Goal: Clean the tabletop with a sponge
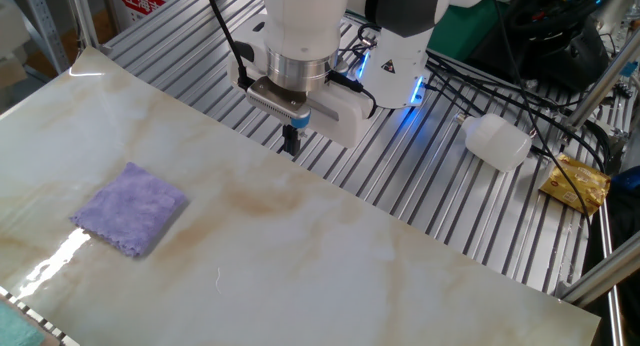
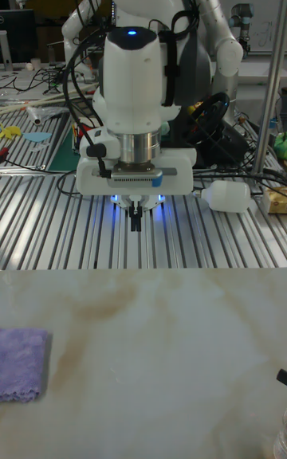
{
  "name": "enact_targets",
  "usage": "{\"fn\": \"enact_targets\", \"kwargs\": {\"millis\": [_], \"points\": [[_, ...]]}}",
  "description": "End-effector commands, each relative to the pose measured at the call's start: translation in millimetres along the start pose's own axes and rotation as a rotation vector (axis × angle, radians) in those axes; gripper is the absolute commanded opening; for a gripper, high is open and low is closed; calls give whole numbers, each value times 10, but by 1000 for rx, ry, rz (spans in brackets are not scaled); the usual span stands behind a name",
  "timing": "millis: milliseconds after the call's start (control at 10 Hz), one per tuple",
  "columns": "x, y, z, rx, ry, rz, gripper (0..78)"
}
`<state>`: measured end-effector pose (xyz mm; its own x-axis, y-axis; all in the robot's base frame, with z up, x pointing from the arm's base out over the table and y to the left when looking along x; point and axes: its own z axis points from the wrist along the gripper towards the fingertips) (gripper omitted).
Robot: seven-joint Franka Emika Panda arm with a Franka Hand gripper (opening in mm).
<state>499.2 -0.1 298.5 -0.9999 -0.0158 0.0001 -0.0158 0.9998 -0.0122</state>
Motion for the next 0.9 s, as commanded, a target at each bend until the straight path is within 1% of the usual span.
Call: {"fn": "enact_targets", "kwargs": {"millis": [100,900], "points": [[-2,2,-5,34,-12,-69,0],[-2,2,-5,15,-9,-59,0]]}}
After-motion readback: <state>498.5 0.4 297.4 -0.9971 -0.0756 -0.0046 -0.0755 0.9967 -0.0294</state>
